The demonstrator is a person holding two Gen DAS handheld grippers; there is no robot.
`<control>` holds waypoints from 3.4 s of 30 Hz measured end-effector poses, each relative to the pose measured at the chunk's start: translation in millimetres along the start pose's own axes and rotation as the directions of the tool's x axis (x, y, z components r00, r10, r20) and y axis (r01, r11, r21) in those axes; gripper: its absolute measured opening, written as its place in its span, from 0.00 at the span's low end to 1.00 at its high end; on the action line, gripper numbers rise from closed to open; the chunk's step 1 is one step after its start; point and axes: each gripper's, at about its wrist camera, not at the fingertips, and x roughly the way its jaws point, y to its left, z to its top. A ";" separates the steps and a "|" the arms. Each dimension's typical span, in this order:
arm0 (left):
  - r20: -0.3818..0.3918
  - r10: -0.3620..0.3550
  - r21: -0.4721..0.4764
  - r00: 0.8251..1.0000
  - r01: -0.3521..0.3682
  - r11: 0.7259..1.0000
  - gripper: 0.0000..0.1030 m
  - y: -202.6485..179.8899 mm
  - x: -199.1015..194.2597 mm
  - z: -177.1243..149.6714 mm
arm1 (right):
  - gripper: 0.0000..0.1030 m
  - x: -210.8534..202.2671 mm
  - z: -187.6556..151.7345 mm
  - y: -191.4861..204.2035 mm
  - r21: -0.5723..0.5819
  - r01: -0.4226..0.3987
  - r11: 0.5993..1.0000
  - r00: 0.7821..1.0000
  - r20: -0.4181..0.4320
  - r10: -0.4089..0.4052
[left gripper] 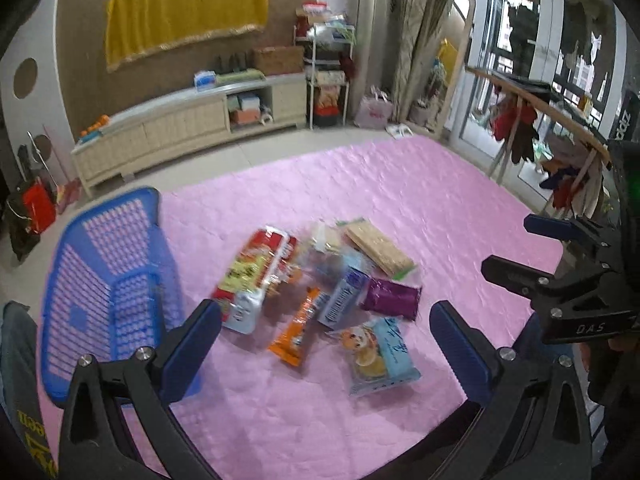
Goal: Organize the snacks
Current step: 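Move both tools toward the snack pile and lower over it, then grasp the light-blue bread bag with left tool while right tool grasps the cracker pack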
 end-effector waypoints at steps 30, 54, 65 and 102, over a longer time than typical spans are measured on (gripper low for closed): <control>-0.391 0.118 0.044 0.913 -0.110 0.993 1.00 -67.4 161.0 -38.1 | 1.00 91.1 -59.1 -75.0 0.139 -0.009 0.990 0.971 -0.234 0.042; -0.271 0.085 -0.107 0.959 -0.118 0.987 0.61 -21.5 110.3 -54.6 | 1.00 102.6 -25.7 -58.4 0.060 -0.051 0.997 0.972 -0.226 0.063; -0.184 0.108 -0.139 0.977 -0.134 0.981 0.61 9.5 85.7 -29.0 | 0.93 148.6 23.2 -47.3 0.068 -0.152 0.986 0.950 -0.264 0.165; -0.042 0.119 -0.118 0.992 -0.123 0.985 0.61 8.4 45.6 15.8 | 0.56 112.6 51.5 -30.0 -0.038 -0.130 0.991 0.966 -0.228 0.118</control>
